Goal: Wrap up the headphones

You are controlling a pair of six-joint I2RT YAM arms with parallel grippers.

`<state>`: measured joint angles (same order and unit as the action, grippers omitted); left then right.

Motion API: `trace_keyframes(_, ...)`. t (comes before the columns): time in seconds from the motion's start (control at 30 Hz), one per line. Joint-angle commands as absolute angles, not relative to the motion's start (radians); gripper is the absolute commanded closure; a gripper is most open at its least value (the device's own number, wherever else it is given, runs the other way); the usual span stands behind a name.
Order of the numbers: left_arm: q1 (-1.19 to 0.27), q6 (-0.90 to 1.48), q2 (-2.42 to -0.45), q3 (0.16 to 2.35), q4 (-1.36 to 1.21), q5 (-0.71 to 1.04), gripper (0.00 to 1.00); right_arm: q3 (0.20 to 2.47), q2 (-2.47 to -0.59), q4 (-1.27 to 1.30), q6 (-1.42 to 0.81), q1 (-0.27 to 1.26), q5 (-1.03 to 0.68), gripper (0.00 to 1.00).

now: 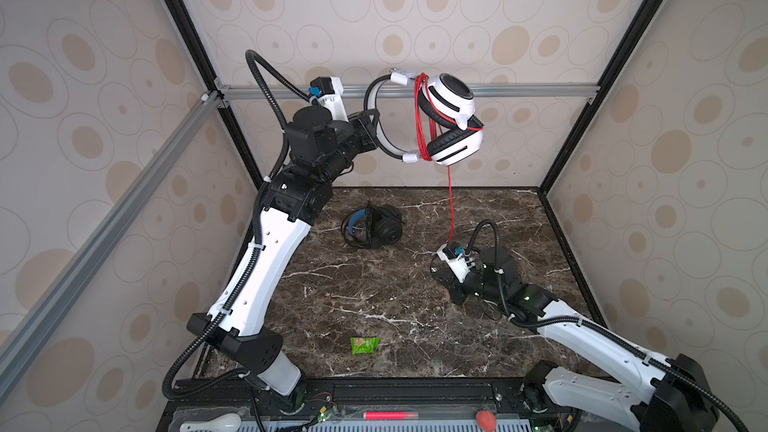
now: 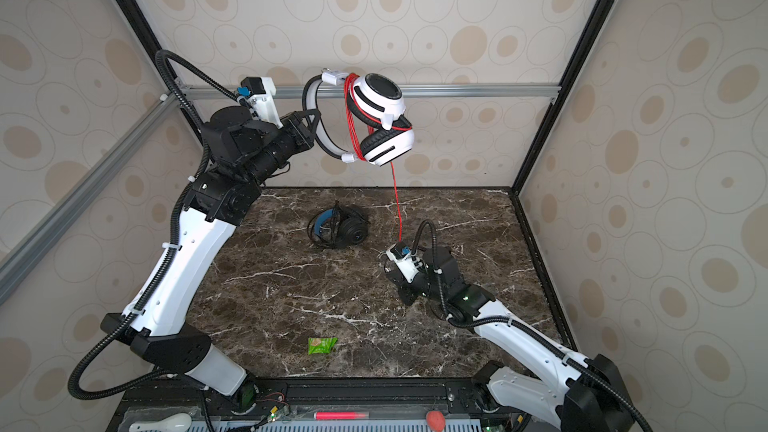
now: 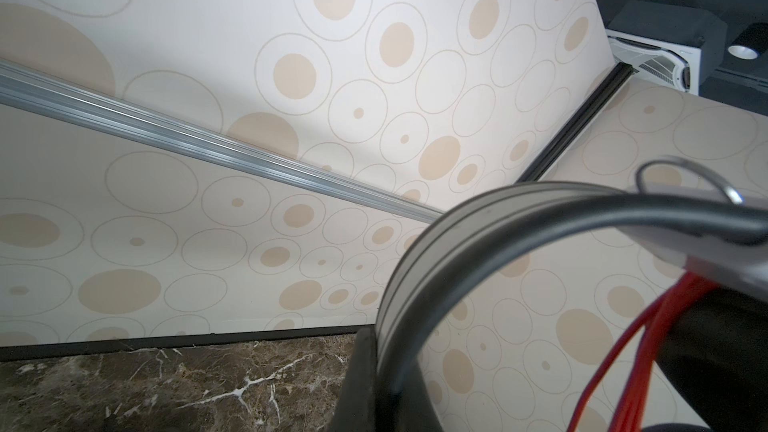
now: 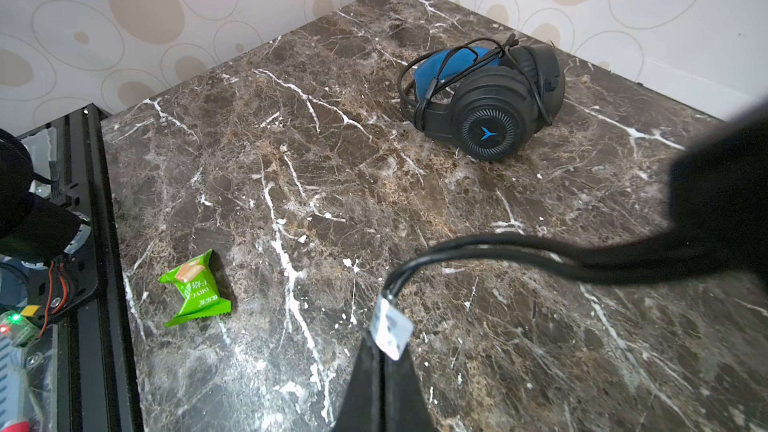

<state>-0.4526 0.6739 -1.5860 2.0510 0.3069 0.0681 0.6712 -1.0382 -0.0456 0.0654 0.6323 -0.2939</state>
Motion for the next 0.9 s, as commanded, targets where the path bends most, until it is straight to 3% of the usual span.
trace_keyframes(0.0, -0.437, 0.749, -1.528, 2.045, 0.188, -0.011, 1.00, 0.651, -0.993, -0.098, 0.055, 0.647, -0.288, 1.00)
trace_keyframes(0.5, -0.397, 0.758, -1.588, 2.037, 0.190, -0.175, 1.00, 0.665, -0.851, -0.288, 0.055, 0.778, -0.182, 1.00)
trace_keyframes(0.87, -0.395, 0.648, -1.632, 1.989, 0.226, -0.345, 1.00, 0.889, -0.837, -0.514, 0.132, 0.972, -0.077, 1.00)
